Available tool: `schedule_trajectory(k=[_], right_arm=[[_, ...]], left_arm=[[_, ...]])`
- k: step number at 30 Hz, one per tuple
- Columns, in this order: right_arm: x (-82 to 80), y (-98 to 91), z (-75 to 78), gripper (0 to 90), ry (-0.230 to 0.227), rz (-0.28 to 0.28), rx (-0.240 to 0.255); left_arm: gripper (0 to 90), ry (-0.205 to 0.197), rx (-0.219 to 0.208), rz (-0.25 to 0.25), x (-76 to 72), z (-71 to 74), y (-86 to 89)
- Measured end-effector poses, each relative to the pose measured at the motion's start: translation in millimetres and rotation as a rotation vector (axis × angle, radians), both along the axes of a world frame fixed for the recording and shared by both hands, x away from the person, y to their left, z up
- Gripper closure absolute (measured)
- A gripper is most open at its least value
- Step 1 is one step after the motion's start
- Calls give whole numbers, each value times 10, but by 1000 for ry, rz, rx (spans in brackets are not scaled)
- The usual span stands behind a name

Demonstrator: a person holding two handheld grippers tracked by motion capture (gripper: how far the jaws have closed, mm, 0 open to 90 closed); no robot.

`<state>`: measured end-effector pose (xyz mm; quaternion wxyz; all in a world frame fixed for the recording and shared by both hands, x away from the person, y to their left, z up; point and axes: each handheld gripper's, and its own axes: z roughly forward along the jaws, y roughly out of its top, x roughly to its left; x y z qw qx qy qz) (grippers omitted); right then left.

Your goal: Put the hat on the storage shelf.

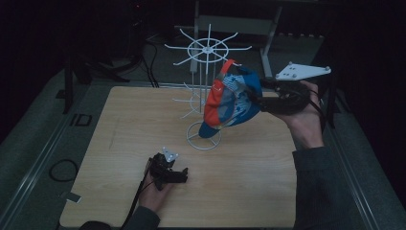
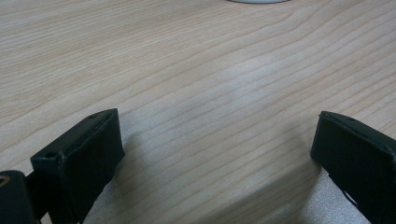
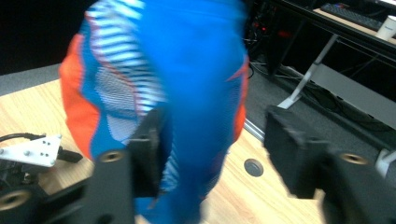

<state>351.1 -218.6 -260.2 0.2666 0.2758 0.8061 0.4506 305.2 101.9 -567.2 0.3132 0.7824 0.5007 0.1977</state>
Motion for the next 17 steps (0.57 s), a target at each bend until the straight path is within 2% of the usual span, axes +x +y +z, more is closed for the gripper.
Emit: schedule_trajectory(k=[6,17], right_arm=[[-30,-26,-96,206,24,-19,1],[-147,-57,-292,167,47,-17,39]], left_arm=[[26,0,1,0,0,0,1],[26,-3,-5,4,1,-2,-4]])
